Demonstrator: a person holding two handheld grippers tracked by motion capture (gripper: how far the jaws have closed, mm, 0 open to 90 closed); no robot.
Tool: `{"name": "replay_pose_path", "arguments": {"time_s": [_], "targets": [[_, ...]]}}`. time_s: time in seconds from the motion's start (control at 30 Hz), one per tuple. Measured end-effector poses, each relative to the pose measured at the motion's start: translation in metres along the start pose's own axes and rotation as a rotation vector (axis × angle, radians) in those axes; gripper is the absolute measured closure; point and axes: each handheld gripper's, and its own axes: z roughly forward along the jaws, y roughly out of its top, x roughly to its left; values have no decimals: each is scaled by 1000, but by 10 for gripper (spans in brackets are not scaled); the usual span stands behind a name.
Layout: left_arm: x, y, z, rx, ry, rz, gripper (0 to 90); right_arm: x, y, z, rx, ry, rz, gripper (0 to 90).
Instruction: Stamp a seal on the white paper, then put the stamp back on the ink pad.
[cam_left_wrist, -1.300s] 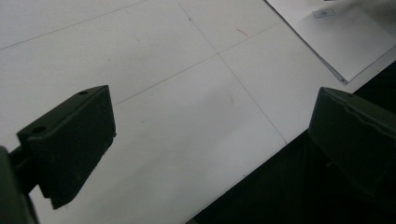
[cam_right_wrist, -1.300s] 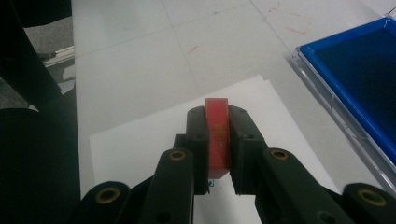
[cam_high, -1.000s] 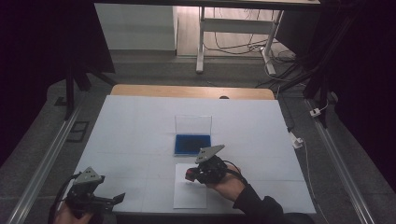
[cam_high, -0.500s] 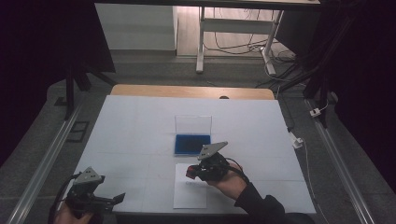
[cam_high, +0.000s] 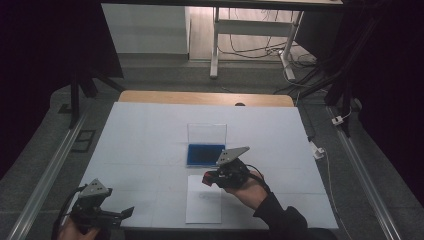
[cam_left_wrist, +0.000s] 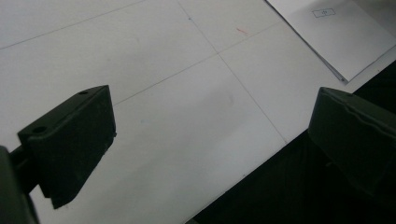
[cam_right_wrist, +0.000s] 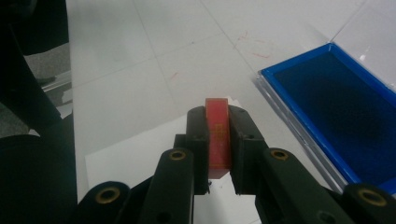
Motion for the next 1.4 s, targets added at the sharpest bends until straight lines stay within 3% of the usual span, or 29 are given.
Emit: {"name": "replay_pose_path", "arguments": {"time_s": [0.73, 1.4], "targets": [[0, 0, 0, 1, 1, -4, 12, -23, 5, -18, -51, -60, 40, 797], [0, 0, 0, 2, 2, -3, 12, -36, 14, -12, -61, -104, 45, 797]]}}
